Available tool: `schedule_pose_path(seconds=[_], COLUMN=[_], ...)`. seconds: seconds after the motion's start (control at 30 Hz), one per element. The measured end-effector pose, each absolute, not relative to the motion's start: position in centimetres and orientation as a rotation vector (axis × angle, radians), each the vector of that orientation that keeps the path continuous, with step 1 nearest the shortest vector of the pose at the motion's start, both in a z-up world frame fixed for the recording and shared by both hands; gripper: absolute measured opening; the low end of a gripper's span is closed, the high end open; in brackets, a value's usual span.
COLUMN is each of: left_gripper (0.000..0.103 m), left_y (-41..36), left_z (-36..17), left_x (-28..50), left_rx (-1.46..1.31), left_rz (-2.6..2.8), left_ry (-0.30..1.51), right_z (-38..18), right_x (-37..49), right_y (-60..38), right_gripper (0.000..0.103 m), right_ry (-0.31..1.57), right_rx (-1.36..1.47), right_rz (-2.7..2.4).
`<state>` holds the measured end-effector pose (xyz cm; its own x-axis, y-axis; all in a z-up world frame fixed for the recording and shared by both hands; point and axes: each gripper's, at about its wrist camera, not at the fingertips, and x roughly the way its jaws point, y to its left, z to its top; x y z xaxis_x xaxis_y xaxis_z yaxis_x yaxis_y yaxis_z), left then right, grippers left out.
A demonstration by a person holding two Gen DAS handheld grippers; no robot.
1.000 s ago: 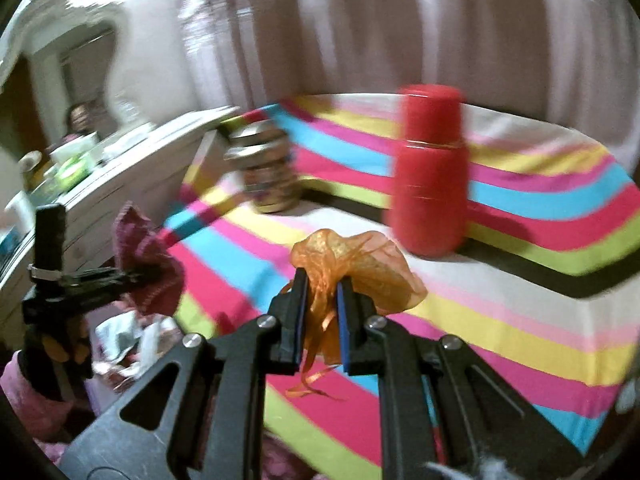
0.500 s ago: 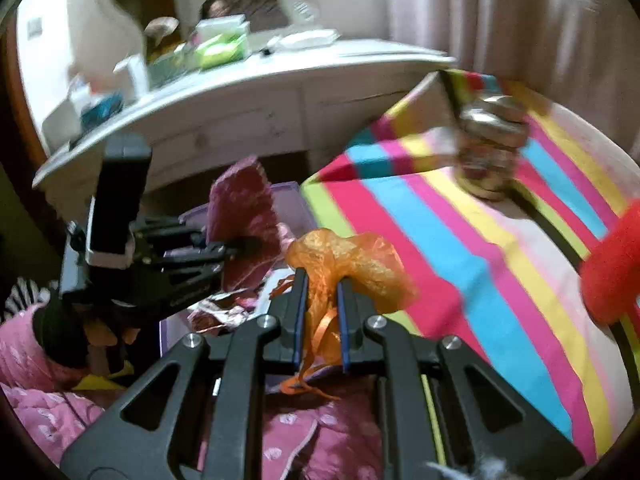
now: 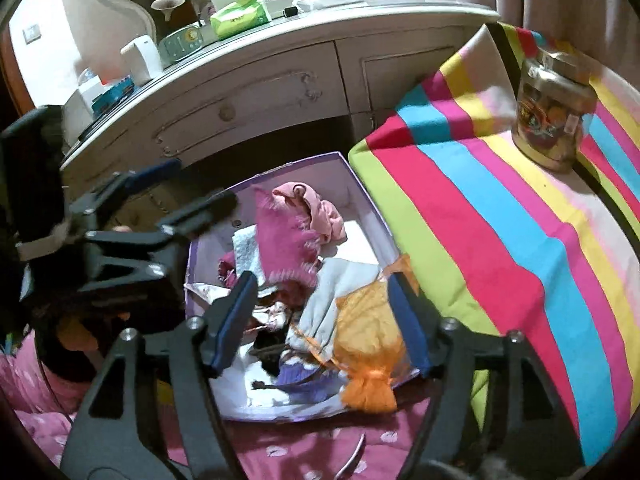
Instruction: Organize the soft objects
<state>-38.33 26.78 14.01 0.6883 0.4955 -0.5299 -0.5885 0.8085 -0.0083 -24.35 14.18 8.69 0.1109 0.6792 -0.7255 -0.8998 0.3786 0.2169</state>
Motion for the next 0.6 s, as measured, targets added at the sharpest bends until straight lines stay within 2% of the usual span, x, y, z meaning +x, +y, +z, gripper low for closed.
schedule_pose_path(seconds=[0.13,0.33,0.6], left_gripper=[0.103,0.103,0.103], left_y=[27.5,28.7,27.9], left_z=[13.8,10.0,7.4], left_x=[-38.3,-37.5,-36.8], left_rx=[-0.229,-0.38,-0.429], left_rz=[0.736,0.651,0.617], left_ry=[0.63,0.782,0.858], right_z=[8.3,5.8,3.5], right_x=[-25.7,-27.9,-28.2], right_y=[14.8,15.8,16.2], right_gripper=[0.079,0.079,0.079], right_ry=[0.916,0.928,0.968], right_rx=[-0.378,-0.547,-0.611], right_rz=[1.157,1.074,1.022])
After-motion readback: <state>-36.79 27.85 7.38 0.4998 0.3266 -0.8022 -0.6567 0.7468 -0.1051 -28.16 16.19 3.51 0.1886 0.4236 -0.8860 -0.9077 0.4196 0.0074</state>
